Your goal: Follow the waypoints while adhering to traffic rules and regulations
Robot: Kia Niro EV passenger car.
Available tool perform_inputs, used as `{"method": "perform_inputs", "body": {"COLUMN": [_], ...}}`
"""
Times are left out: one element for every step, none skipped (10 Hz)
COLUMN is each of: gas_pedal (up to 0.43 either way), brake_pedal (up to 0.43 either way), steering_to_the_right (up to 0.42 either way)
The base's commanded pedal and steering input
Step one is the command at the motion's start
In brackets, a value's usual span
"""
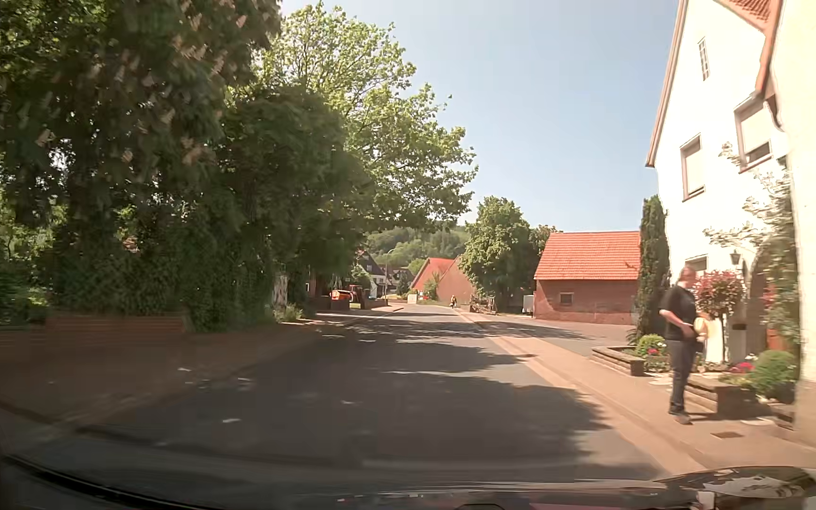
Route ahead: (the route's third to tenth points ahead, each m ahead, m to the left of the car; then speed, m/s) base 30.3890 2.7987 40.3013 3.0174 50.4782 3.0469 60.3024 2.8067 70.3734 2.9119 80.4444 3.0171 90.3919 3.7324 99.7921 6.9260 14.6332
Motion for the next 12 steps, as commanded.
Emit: {"method": "perform_inputs", "body": {"gas_pedal": [0.197, 0.197, 0.197, 0.197, 0.197, 0.197, 0.197, 0.197, 0.197, 0.197, 0.209, 0.209], "brake_pedal": [0.000, 0.000, 0.000, 0.000, 0.000, 0.000, 0.000, 0.000, 0.000, 0.000, 0.000, 0.000], "steering_to_the_right": [0.005, 0.005, 0.005, 0.004, 0.005, 0.005, 0.005, 0.005, 0.004, 0.004, 0.003, 0.002]}}
